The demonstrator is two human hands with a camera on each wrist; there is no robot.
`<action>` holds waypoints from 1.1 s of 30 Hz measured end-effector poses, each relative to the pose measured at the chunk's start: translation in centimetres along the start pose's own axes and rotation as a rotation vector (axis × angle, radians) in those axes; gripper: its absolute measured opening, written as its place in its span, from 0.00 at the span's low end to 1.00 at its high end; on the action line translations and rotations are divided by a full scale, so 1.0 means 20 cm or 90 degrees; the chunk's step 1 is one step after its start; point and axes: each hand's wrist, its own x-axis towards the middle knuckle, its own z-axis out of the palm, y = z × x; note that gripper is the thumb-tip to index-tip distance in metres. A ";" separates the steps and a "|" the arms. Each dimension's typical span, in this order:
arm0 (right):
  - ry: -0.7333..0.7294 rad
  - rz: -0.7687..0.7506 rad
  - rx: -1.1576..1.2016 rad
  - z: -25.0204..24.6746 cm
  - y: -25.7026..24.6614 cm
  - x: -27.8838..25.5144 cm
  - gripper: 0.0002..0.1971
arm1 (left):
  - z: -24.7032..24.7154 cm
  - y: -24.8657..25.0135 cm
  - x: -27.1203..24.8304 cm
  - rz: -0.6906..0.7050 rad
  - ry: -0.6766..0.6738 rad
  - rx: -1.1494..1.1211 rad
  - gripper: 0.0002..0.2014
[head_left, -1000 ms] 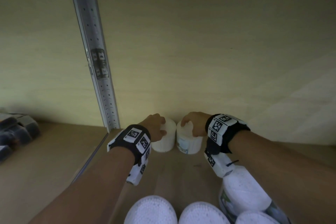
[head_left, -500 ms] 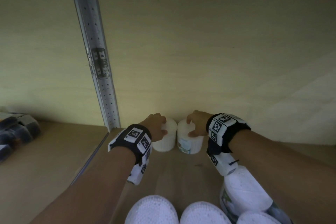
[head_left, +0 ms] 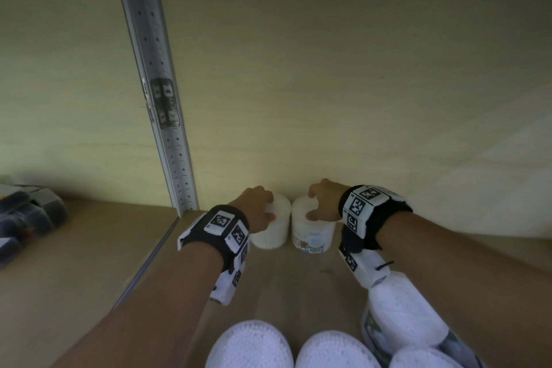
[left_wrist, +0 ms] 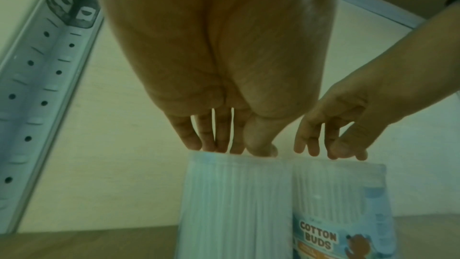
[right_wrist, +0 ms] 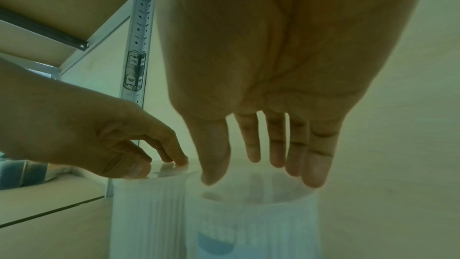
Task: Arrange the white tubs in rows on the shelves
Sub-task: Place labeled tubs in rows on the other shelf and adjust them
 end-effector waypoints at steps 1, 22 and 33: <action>-0.011 0.000 -0.015 0.01 -0.01 0.00 0.30 | 0.00 0.00 0.00 0.000 0.001 0.001 0.26; 0.013 0.004 -0.004 0.01 0.01 0.03 0.28 | 0.02 0.00 0.01 0.003 0.008 -0.006 0.25; -0.029 0.012 0.009 0.03 0.02 0.09 0.31 | 0.01 -0.01 0.01 0.009 0.012 -0.012 0.25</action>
